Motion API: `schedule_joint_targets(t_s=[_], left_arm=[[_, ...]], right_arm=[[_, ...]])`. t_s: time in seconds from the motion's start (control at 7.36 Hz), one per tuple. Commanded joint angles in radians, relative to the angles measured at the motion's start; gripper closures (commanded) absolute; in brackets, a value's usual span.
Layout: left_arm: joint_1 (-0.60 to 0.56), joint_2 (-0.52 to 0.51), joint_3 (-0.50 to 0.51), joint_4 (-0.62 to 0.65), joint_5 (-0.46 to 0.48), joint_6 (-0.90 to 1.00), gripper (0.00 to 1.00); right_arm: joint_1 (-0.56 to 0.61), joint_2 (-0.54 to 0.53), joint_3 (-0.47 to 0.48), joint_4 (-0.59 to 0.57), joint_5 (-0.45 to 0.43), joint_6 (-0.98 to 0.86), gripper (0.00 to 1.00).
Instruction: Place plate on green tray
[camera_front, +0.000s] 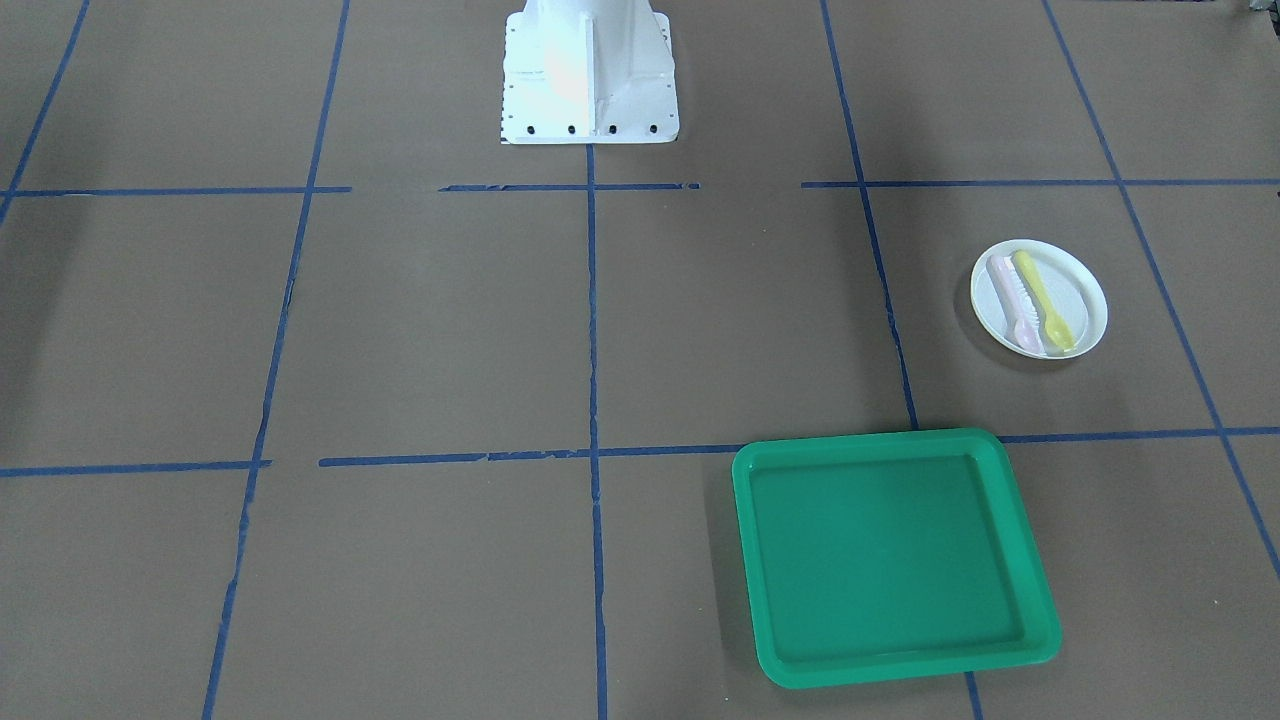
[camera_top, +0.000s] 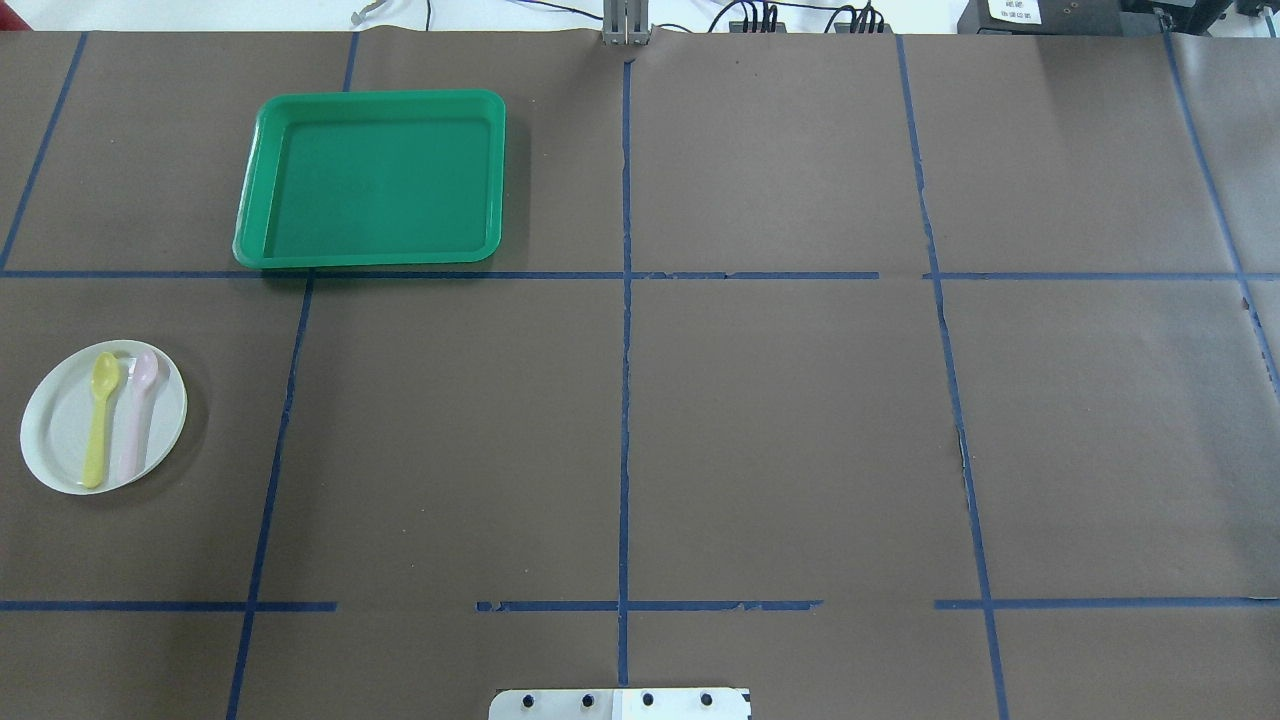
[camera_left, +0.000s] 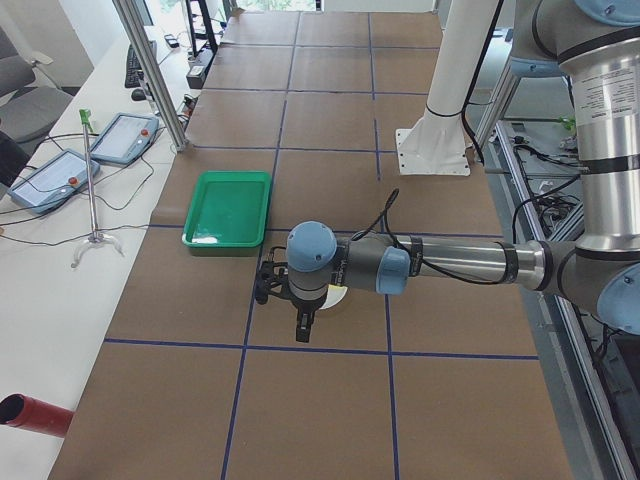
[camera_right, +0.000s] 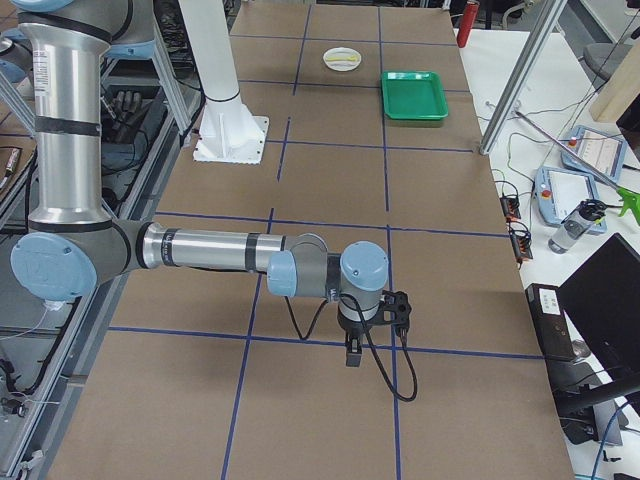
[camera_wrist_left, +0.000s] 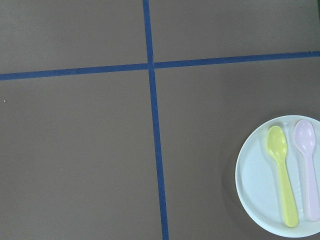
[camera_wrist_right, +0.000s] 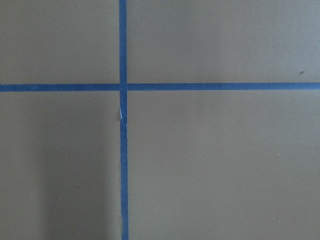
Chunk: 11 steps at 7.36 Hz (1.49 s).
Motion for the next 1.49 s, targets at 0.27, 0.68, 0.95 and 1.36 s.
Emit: schedule_joint_targets(t_s=[0.27, 0.68, 0.95, 1.36], left_arm=[[0.0, -0.008, 0.012, -0.004, 0.009, -0.006, 0.0], [-0.003, -0.074, 0.084, -0.001, 0.006, -0.012, 0.0], [-0.005, -0.087, 0.099, -0.003, 0.011, -0.011, 0.0], [-0.035, -0.065, 0.108, -0.041, 0.026, -0.006, 0.0]], right_arm=[[0.0, 0.0, 0.0, 0.0, 0.0, 0.0, 0.0], [0.0, 0.0, 0.0, 0.0, 0.002, 0.0, 0.0], [0.0, 0.0, 0.0, 0.0, 0.0, 0.0, 0.0], [0.0, 0.0, 0.0, 0.0, 0.0, 0.0, 0.0]])
